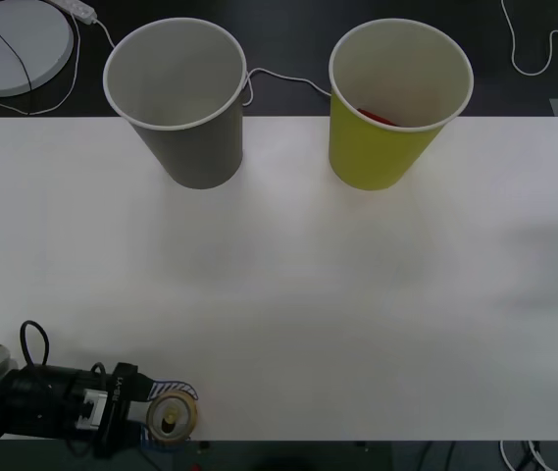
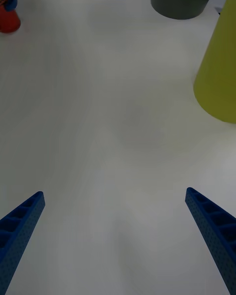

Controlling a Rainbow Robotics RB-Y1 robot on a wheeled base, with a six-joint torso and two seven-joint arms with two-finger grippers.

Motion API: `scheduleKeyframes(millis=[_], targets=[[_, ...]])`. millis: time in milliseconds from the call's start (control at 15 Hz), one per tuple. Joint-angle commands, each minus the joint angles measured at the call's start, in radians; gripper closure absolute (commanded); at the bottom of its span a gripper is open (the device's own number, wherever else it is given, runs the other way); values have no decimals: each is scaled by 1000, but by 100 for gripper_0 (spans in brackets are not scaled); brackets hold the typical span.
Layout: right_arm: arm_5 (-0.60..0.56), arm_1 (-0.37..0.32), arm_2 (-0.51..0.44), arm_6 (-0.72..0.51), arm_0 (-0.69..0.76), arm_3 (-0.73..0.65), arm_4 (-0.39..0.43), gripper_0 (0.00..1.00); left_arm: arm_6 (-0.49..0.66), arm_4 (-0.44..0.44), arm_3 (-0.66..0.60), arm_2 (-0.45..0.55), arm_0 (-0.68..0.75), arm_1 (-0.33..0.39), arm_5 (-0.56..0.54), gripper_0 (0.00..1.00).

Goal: Put the can into the green bin and the plastic bottle into the gray bin

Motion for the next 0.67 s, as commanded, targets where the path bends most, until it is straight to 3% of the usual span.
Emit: scheduleKeyframes(millis=[67, 333, 667], targets=[[0, 0, 0, 0, 0, 0, 0, 0, 8, -1, 0, 18, -1, 1, 0, 100], [0, 0, 0, 0, 0, 0, 0, 0, 41, -3, -20, 34, -15, 25, 33, 100], [0, 0, 0, 0, 0, 0, 0, 0, 271, -95, -178, 121, -15, 114, 94, 100]])
